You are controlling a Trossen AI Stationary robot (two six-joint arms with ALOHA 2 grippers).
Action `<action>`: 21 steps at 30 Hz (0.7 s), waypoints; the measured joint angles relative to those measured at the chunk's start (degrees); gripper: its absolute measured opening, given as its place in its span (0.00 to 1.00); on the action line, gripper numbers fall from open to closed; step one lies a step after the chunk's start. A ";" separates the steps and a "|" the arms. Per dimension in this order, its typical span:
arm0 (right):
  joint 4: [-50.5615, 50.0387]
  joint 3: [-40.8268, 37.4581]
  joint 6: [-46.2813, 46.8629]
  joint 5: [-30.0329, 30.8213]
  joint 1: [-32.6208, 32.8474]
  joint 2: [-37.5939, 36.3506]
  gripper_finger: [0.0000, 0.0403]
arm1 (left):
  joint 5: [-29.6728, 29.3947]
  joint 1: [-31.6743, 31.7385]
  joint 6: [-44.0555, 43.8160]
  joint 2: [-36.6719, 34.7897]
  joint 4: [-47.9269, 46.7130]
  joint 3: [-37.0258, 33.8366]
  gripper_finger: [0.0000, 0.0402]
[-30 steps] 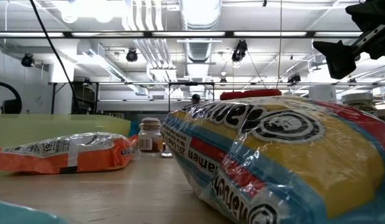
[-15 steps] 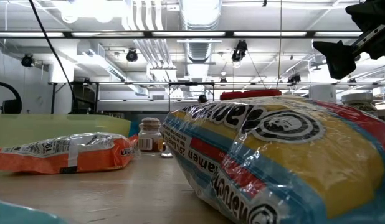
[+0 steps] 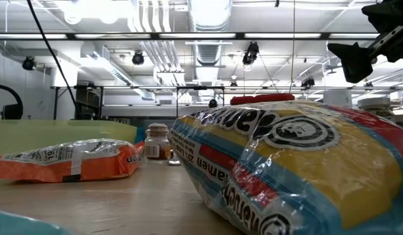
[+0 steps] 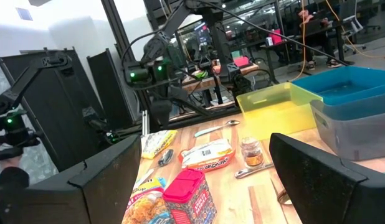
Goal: Pick & Place Food Item
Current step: Put the yellow noodle pack into the yellow bin
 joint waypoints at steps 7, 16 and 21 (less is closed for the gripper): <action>0.00 0.01 0.00 0.00 -0.01 -0.01 0.87 | 0.46 -0.02 0.02 3.44 0.28 0.00 0.76; 0.00 0.01 0.00 0.00 -0.01 -0.01 0.87 | 1.31 -0.09 -2.40 6.88 -0.01 0.00 0.72; 0.00 0.00 0.00 0.00 0.00 -0.01 0.87 | 1.49 -0.09 -2.57 8.41 0.39 0.00 0.64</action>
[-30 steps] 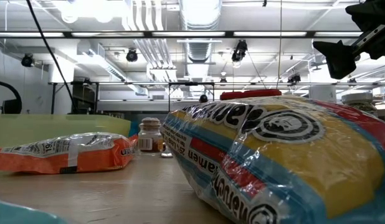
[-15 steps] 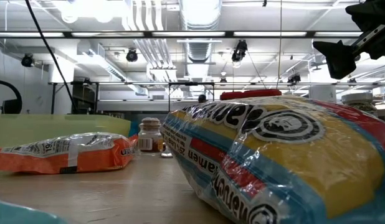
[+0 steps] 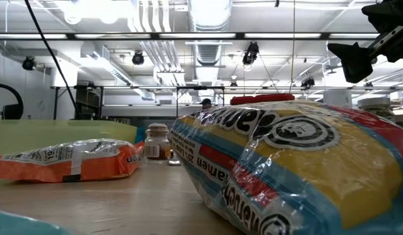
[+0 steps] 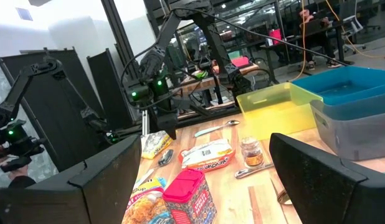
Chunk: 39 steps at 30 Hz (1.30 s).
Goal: Pick & Place Food Item
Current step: Put the yellow noodle pack into the yellow bin
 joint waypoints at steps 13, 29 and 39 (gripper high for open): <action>0.00 -0.01 0.00 0.00 -0.01 0.00 0.87 | 0.00 0.01 -0.95 1.74 1.37 0.00 0.41; 0.00 0.00 0.00 0.00 -0.01 0.00 0.87 | 0.00 0.00 -1.32 1.76 1.35 0.00 0.07; 0.00 0.01 0.00 0.00 -0.01 0.01 0.87 | -0.11 0.03 -0.18 1.76 1.32 0.00 0.01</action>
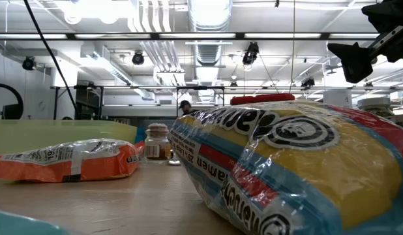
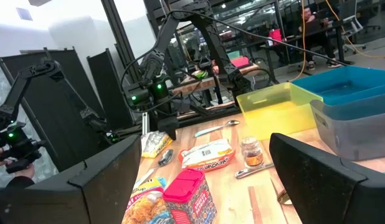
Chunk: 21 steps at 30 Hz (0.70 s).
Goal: Pick & Place Food Item
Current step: Put the yellow noodle pack into the yellow bin
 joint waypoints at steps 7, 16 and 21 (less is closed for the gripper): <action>0.00 -0.02 0.00 0.00 0.00 -0.01 0.87 | -1.26 0.01 1.24 -0.26 -0.02 0.00 0.00; 0.00 -0.02 0.00 -0.02 0.00 0.01 0.87 | -6.33 0.01 3.73 -2.55 -1.50 0.20 0.00; 0.00 -0.01 0.00 0.00 0.01 0.00 0.87 | -10.14 0.01 4.97 -3.81 -4.10 0.98 0.00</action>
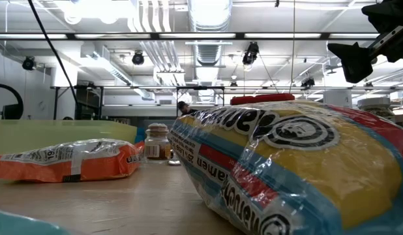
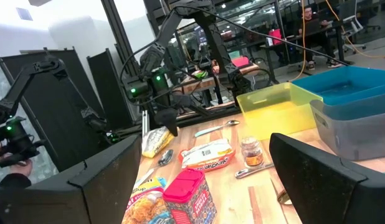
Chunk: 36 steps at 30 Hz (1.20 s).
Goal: Pick & Place Food Item
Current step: Put the yellow noodle pack into the yellow bin
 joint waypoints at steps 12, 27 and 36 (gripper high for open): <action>0.00 0.00 0.00 -0.02 -0.01 -0.01 0.87 | -8.63 0.00 3.02 -3.26 -2.69 -0.06 0.00; 0.00 0.01 0.00 -0.02 0.01 0.01 0.87 | -27.34 -0.04 11.83 -7.85 -6.51 -0.06 0.00; 0.00 0.00 0.00 -0.02 -0.01 -0.01 0.87 | -37.11 -0.02 16.16 -11.07 -8.35 -0.06 0.00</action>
